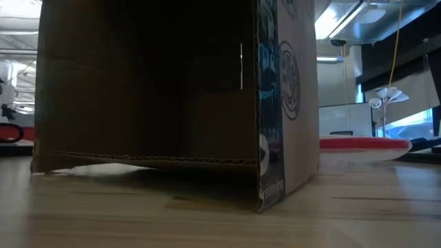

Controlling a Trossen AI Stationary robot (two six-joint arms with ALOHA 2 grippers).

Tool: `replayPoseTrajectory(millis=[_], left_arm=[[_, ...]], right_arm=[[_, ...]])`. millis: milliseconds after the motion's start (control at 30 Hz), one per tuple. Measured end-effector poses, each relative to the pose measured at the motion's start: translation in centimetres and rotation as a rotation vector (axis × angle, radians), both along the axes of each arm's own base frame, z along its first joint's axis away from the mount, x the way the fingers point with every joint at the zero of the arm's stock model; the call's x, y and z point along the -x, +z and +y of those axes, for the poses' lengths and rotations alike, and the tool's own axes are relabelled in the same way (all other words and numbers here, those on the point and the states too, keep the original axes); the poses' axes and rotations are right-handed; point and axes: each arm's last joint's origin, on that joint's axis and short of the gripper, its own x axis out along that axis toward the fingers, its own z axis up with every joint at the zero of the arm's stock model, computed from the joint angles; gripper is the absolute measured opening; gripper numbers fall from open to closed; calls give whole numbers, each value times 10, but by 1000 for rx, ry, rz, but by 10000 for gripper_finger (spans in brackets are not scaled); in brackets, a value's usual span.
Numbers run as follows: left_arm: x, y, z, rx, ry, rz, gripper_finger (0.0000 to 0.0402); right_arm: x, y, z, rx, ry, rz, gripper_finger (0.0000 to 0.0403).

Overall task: Unpack boxes
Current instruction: Break down the cardboard box with the gray cutter until it is fully flat

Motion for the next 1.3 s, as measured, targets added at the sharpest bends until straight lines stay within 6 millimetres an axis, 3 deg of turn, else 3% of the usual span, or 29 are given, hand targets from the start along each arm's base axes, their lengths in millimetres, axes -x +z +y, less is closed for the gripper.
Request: replayPoseTrajectory(millis=[133,567,933,1300], left_arm=[[-8,17,-10,98,-121,-80,140],[-50,-12,-33,267,-431,28,140],[-79,-36,-41,271,-509,105,140],[-81,-51,-39,207,-537,182,140]], right_arm=[[4,-1,2,-4,-24,29,71],[15,-12,15,-58,-55,184,71],[22,-18,29,-75,-94,260,71],[28,-19,45,-69,-136,264,71]])
